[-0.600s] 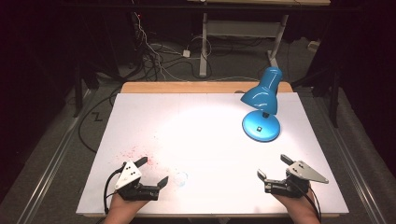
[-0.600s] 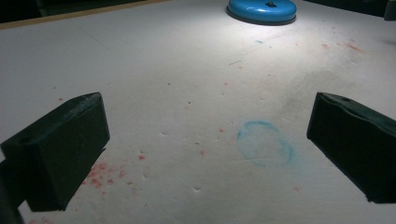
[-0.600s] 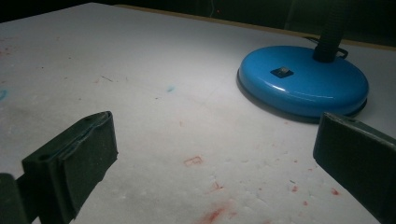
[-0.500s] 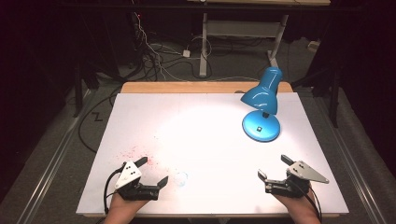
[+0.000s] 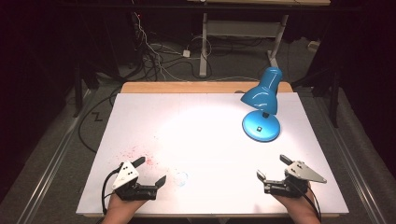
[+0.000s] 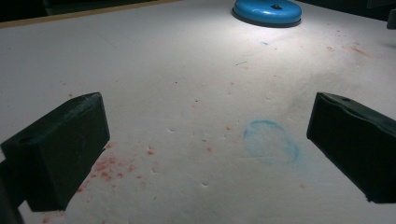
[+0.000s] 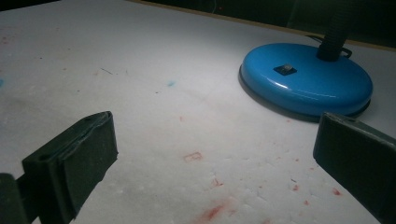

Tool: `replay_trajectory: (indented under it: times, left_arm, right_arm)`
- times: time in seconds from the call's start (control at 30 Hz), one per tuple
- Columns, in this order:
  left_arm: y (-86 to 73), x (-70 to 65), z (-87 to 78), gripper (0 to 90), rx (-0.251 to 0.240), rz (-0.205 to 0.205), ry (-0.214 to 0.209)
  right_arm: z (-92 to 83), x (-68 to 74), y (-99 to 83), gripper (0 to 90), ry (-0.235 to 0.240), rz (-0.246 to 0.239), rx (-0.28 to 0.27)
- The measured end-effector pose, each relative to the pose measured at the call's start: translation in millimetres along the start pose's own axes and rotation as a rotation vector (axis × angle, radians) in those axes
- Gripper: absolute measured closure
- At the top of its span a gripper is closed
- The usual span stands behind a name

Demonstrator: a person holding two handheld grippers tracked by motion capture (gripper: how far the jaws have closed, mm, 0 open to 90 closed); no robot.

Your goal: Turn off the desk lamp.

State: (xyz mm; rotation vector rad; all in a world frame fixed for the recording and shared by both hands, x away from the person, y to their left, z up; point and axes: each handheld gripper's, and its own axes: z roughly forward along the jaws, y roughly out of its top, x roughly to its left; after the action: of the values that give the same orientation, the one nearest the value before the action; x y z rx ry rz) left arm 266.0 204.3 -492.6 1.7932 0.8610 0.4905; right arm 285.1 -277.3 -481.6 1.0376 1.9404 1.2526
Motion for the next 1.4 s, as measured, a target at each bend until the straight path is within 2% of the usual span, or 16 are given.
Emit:
replay_trajectory:
  times: [0.43,0.73,1.1,1.37,1.4]
  left_arm:
    - [-0.4,-0.6,1.2,0.0,0.0,-0.001,-0.008]
    - [-0.1,0.1,0.0,0.0,-0.003,-0.004,-0.01]
    - [0.3,-0.1,0.5,0.0,0.001,-0.004,-0.013]
    - [0.3,0.1,0.4,0.0,0.0,-0.005,-0.014]
    - [0.3,0.0,0.2,0.0,0.0,-0.004,-0.014]
  right_arm:
    - [1.6,4.5,0.5,0.6,0.01,-0.047,0.016]
    - [-0.8,-0.8,0.5,2.1,-0.009,-0.037,0.014]
    - [-3.7,-7.5,0.5,12.2,-0.027,-0.024,0.016]
    - [-4.4,-7.6,1.2,25.2,-0.013,-0.018,0.024]
    - [-4.4,-7.9,0.9,29.1,-0.006,-0.021,0.026]
